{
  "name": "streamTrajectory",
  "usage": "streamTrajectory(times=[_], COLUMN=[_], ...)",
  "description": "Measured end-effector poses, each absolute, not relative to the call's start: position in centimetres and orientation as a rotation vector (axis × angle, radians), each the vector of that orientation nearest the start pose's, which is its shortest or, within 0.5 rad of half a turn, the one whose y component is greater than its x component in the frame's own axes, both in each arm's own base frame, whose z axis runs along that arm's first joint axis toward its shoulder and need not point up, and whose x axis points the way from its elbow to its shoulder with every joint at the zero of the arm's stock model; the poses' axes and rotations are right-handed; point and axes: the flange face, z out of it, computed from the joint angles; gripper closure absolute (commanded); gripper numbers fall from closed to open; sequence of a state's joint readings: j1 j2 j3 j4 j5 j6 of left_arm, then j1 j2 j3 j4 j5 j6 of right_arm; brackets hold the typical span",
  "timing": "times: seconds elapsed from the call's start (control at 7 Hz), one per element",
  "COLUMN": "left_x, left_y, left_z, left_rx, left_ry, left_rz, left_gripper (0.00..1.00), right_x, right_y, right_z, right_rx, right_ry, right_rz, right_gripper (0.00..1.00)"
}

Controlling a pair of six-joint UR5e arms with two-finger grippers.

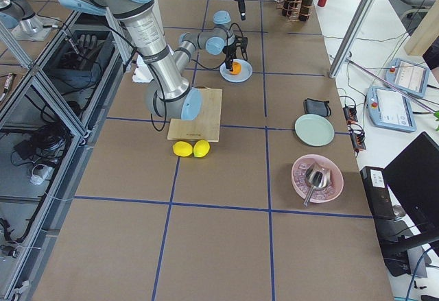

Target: Pick orange to plate

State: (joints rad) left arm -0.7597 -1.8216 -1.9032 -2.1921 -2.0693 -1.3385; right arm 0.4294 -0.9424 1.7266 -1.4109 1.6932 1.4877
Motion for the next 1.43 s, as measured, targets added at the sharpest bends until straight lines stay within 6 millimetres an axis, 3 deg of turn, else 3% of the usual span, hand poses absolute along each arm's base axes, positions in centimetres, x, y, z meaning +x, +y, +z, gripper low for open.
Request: streamTrajectory(times=[0.14,0.43,0.71,1.0,1.14,1.43], left_x=[33.4,29.6,21.3,10.0,4.3,-2.6], left_y=[-44.1,-44.7,-45.9,-47.1,-47.7,-47.8], left_z=[31.1,36.3,43.7,51.4,54.8,57.7], left_rx=[0.195,0.306,0.434,0.474,0.487,0.443], left_ry=[1.213,1.105,0.945,0.868,0.839,0.795], left_rz=[-0.132,-0.004,0.170,0.309,0.339,0.339], left_gripper=[0.09,0.09,0.09,0.11,0.11,0.10], right_x=[-50.2,-38.3,-26.2,-14.6,-9.8,-3.1], right_y=[-38.7,-42.1,-46.5,-49.0,-49.8,-50.1], right_z=[21.7,25.9,33.0,41.8,45.6,50.0], right_rx=[0.114,0.068,0.073,0.119,0.132,0.117], right_ry=[-0.980,-0.997,-0.967,-0.916,-0.876,-0.822], right_rz=[0.251,0.187,0.089,-0.032,-0.100,-0.195], right_gripper=[0.00,0.00,0.00,0.00,0.00,0.00])
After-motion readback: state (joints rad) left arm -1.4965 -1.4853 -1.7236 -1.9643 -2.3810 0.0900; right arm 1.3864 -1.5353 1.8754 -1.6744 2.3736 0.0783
